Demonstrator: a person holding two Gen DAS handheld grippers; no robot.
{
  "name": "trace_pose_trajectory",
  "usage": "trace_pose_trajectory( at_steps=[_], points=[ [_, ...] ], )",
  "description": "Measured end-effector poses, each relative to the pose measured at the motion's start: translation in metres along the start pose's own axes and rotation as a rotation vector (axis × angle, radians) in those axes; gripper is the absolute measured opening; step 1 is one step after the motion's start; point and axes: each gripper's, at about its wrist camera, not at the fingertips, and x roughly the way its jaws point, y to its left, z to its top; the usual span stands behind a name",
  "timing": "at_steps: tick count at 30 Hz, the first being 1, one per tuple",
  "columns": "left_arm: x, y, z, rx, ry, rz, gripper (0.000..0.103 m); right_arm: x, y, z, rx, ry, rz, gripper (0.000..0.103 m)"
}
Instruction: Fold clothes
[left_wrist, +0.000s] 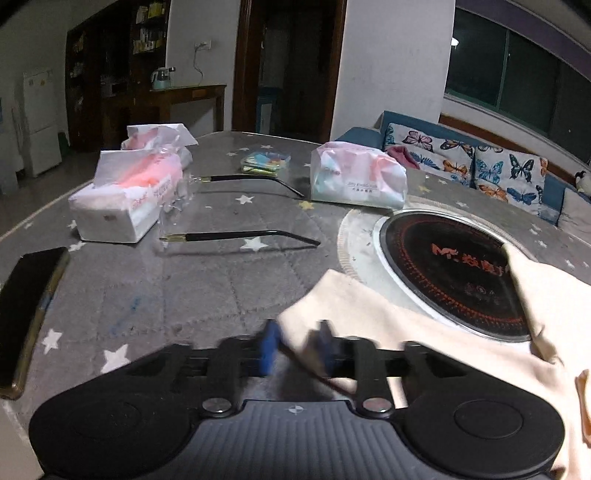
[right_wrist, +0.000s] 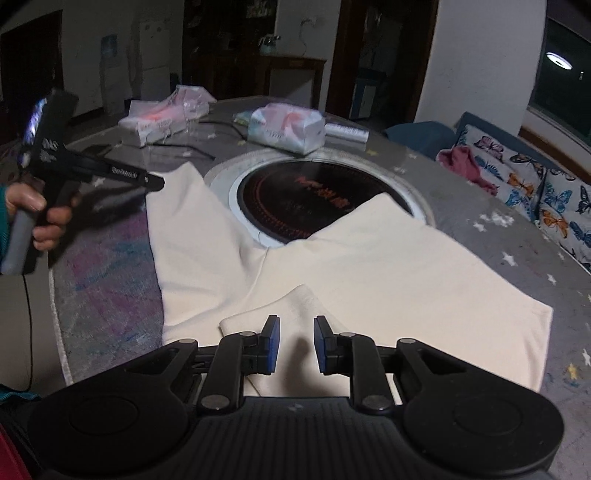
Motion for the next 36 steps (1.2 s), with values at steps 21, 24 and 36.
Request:
trace_pose_trajectory(
  at_steps=[21, 24, 36],
  points=[
    [-0.125, -0.215, -0.006, 0.256, -0.113, -0.797, 0.006, -0.063, -0.064, -0.052, 0.282, -0.070, -0.171, 0.019],
    [-0.117, -0.243, -0.030, 0.313, -0.037, -0.854, 0.008, -0.068, -0.075, -0.064, 0.341, -0.064, -0.191, 0.019],
    [-0.101, -0.213, -0.047, 0.400, 0.013, -0.784, 0.052, -0.080, -0.093, -0.086, 0.454, -0.054, -0.186, 0.019]
  ],
)
